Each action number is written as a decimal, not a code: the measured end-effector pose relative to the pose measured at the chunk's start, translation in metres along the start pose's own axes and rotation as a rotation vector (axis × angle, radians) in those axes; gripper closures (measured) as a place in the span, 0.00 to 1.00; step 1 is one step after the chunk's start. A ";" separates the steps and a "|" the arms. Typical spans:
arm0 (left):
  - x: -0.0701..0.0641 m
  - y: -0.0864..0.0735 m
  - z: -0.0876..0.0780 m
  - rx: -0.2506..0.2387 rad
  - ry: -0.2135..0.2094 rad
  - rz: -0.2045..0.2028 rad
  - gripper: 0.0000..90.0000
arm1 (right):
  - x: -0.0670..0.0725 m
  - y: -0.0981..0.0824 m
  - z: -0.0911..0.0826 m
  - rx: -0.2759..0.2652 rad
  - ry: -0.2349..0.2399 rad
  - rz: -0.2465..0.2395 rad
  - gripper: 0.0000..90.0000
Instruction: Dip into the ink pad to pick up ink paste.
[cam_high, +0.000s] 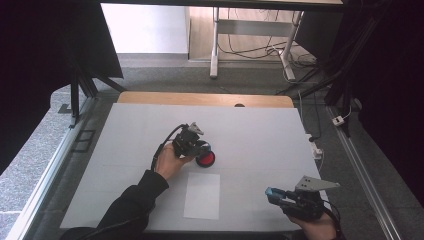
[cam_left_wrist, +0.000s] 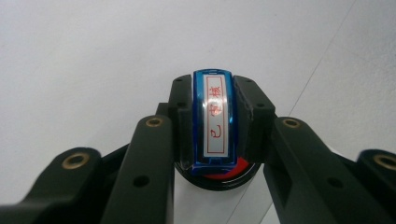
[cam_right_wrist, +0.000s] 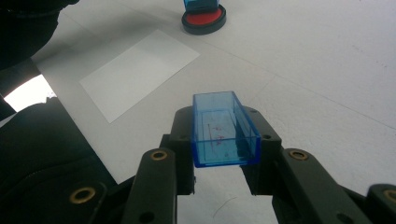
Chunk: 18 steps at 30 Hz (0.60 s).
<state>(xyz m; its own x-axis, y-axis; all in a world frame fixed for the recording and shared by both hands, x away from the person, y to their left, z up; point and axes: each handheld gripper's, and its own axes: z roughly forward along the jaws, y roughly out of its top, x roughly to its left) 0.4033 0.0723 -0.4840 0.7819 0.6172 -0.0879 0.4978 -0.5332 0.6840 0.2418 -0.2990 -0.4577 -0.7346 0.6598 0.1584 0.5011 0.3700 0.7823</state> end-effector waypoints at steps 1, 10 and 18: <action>0.000 0.000 -0.002 -0.006 -0.005 -0.006 0.79 | 0.000 0.000 0.000 -0.002 0.002 0.000 0.76; -0.005 0.002 -0.010 -0.025 -0.036 0.006 0.79 | 0.000 0.000 0.000 0.000 0.000 -0.001 0.76; -0.010 0.002 -0.006 -0.017 -0.040 0.020 0.79 | 0.000 0.000 0.000 -0.001 0.000 -0.002 0.76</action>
<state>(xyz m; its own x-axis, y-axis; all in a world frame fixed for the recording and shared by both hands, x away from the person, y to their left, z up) 0.3946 0.0686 -0.4779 0.8061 0.5828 -0.1032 0.4762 -0.5351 0.6978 0.2417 -0.2989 -0.4576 -0.7357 0.6588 0.1572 0.4994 0.3708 0.7830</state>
